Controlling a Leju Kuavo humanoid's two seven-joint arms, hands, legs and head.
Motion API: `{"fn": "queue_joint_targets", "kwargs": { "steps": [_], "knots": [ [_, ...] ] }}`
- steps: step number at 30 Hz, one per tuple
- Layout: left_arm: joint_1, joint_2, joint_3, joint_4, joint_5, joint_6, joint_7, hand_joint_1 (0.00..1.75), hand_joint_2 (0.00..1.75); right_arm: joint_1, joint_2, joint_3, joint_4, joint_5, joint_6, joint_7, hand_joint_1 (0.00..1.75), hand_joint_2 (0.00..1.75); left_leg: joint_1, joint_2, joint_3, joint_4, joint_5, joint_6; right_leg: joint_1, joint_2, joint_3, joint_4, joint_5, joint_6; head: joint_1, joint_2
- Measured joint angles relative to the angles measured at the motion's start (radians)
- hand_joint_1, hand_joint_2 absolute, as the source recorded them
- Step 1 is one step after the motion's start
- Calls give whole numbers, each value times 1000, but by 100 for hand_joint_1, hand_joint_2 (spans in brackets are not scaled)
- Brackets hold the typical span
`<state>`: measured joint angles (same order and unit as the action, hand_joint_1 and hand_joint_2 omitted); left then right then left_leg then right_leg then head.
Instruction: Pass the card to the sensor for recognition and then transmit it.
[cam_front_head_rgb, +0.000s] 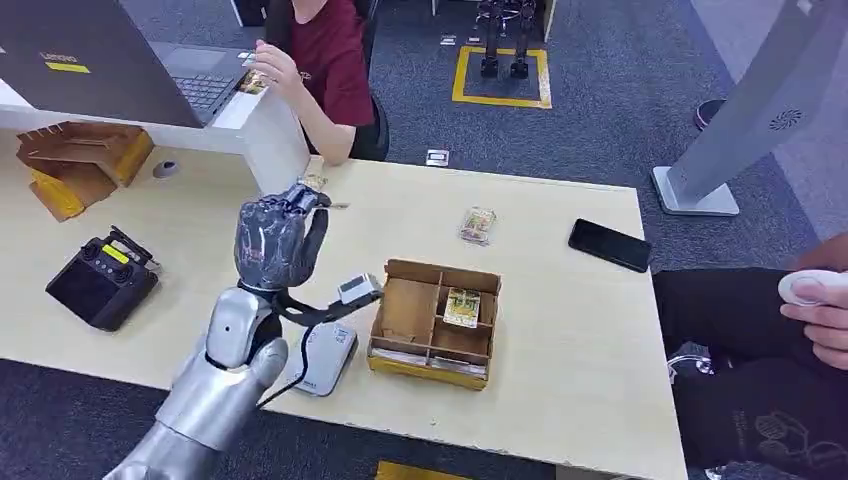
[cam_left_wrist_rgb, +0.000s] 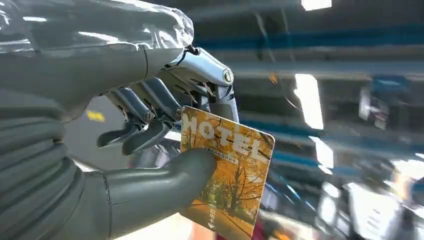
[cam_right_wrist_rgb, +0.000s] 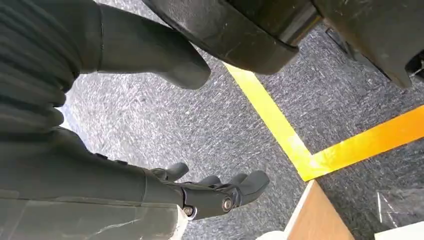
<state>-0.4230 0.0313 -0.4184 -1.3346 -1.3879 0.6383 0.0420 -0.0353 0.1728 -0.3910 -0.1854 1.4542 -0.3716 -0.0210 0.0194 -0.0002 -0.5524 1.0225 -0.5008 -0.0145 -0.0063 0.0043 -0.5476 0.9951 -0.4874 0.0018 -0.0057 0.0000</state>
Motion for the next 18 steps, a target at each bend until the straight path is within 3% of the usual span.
{"fn": "queue_joint_targets", "kwargs": {
  "steps": [3, 9, 18],
  "knots": [
    [-42, 0, 50, 88, -30, 43, 23, 175, 175, 0, 0, 0, 0, 8, -1, 0, 0, 175, 0, 0, 0, 0, 0, 0, 0, 0, 0, 0, 0, 0, 0, 0],
    [-89, -3, 137, 209, -53, 45, 18, 175, 175, -1, 0, 0, 0, 11, -1, 0, 0, 175, 0, 0, 0, 0, 0, 0, 0, 1, 0, 0, 0, 0, 0, 0],
    [-99, -11, 194, 272, -69, 45, 9, 175, 175, -2, 0, 0, 0, 18, -1, 7, 0, 175, 0, 0, 0, 0, 0, 0, 0, 1, 0, 0, 0, 0, 0, 0]
  ]
}}
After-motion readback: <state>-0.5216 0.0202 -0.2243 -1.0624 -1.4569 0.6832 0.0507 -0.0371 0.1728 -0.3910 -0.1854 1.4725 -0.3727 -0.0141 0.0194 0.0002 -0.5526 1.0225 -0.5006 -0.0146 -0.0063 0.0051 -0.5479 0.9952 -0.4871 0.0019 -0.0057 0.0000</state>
